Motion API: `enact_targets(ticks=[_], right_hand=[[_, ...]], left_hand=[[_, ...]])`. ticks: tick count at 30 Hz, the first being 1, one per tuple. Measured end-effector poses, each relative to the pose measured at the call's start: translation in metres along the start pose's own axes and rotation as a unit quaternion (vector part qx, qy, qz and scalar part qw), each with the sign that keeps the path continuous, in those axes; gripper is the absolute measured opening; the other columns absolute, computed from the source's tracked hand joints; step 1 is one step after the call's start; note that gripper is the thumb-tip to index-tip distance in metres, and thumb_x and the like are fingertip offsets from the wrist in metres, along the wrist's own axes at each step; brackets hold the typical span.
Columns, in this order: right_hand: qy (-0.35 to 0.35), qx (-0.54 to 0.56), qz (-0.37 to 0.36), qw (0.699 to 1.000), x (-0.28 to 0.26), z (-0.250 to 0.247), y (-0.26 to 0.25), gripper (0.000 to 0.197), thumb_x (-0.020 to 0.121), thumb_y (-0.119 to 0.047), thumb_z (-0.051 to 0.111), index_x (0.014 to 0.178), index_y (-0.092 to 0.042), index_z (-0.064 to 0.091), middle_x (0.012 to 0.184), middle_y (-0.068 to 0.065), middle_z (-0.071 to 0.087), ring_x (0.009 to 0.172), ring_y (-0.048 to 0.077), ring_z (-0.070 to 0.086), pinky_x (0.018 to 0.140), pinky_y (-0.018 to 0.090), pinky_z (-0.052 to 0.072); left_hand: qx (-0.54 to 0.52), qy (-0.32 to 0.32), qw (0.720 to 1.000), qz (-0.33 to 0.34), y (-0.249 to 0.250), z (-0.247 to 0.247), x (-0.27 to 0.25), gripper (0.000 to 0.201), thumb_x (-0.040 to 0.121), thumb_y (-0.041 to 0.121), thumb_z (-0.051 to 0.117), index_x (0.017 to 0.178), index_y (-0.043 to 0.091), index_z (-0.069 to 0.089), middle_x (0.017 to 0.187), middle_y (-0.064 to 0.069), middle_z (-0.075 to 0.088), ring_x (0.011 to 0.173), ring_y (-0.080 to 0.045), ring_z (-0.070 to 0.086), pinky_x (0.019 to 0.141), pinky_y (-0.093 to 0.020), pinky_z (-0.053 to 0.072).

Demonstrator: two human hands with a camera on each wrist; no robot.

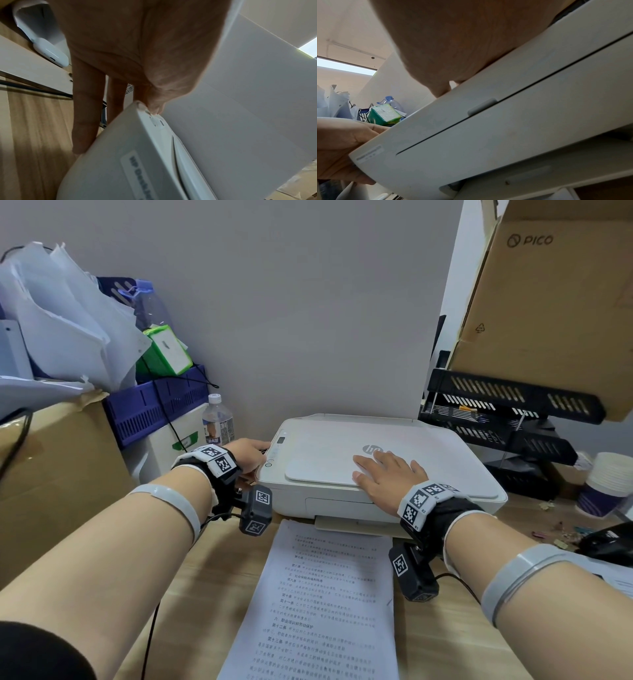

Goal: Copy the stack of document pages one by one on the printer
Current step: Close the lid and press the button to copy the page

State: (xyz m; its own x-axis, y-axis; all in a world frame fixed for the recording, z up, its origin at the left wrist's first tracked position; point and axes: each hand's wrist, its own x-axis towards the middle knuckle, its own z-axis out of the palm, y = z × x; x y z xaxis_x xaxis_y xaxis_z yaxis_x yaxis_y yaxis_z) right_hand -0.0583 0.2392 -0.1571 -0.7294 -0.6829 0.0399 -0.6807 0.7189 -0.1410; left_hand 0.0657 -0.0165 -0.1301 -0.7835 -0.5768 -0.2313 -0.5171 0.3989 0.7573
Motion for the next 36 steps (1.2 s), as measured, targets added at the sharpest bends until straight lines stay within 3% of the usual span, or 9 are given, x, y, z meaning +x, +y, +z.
enact_targets(ticks=[5,8,14,18,25,30,36], right_hand=[[-0.001,-0.002,0.001,1.000,0.001,0.000,0.000,0.053,0.100,-0.057,0.017,0.152,-0.045,0.018,0.164,-0.004,0.012,0.151,0.017,0.007,0.121,0.051,0.002],[-0.002,-0.003,0.000,1.000,0.001,0.000,0.001,0.054,0.100,-0.057,0.017,0.152,-0.044,0.018,0.164,-0.004,0.011,0.151,0.018,0.007,0.121,0.051,0.002],[-0.002,-0.001,-0.001,1.000,0.000,-0.001,0.000,0.053,0.100,-0.057,0.017,0.152,-0.044,0.018,0.164,-0.003,0.012,0.151,0.018,0.006,0.121,0.051,0.002],[0.000,-0.002,-0.001,1.000,0.000,-0.001,0.000,0.053,0.100,-0.057,0.018,0.152,-0.044,0.018,0.164,-0.003,0.013,0.151,0.018,0.007,0.121,0.051,0.003],[0.001,-0.004,-0.002,1.000,0.000,0.000,0.000,0.053,0.100,-0.057,0.018,0.152,-0.044,0.018,0.164,-0.003,0.013,0.151,0.018,0.008,0.121,0.051,0.004],[0.002,-0.002,-0.002,1.000,0.000,0.000,0.000,0.053,0.100,-0.056,0.018,0.152,-0.044,0.018,0.164,-0.003,0.013,0.151,0.018,0.007,0.121,0.051,0.003],[-0.001,-0.005,-0.004,1.000,0.001,0.000,0.000,0.054,0.100,-0.057,0.017,0.152,-0.044,0.018,0.164,-0.003,0.012,0.151,0.018,0.007,0.121,0.052,0.003]], left_hand=[[0.010,0.000,1.000,0.004,0.002,-0.001,-0.001,0.049,0.102,0.007,0.041,0.126,0.047,0.055,0.086,-0.013,0.063,0.060,-0.022,0.048,0.042,-0.020,0.040],[0.000,-0.006,1.000,-0.002,0.001,-0.002,0.001,0.046,0.102,0.007,0.043,0.131,0.040,0.058,0.093,-0.013,0.065,0.069,-0.024,0.051,0.047,-0.023,0.043],[-0.028,-0.004,1.000,-0.010,-0.002,-0.002,0.006,0.044,0.103,0.010,0.043,0.134,0.037,0.057,0.098,-0.012,0.071,0.068,-0.026,0.058,0.057,-0.032,0.050],[-0.020,-0.005,1.000,-0.004,-0.004,-0.003,0.007,0.044,0.103,0.010,0.042,0.134,0.038,0.057,0.086,-0.011,0.067,0.053,-0.020,0.051,0.045,-0.024,0.046],[-0.029,-0.005,0.999,-0.012,-0.007,-0.003,0.012,0.043,0.103,0.011,0.045,0.132,0.039,0.059,0.091,-0.013,0.070,0.068,-0.025,0.053,0.057,-0.032,0.047],[-0.030,-0.005,0.999,-0.010,-0.005,-0.002,0.012,0.043,0.102,0.010,0.045,0.132,0.038,0.060,0.084,-0.009,0.071,0.059,-0.023,0.055,0.055,-0.029,0.046],[-0.005,0.012,1.000,-0.006,-0.003,-0.002,0.006,0.043,0.104,0.011,0.043,0.138,0.036,0.054,0.080,-0.004,0.069,0.054,-0.019,0.058,0.042,-0.024,0.046]])
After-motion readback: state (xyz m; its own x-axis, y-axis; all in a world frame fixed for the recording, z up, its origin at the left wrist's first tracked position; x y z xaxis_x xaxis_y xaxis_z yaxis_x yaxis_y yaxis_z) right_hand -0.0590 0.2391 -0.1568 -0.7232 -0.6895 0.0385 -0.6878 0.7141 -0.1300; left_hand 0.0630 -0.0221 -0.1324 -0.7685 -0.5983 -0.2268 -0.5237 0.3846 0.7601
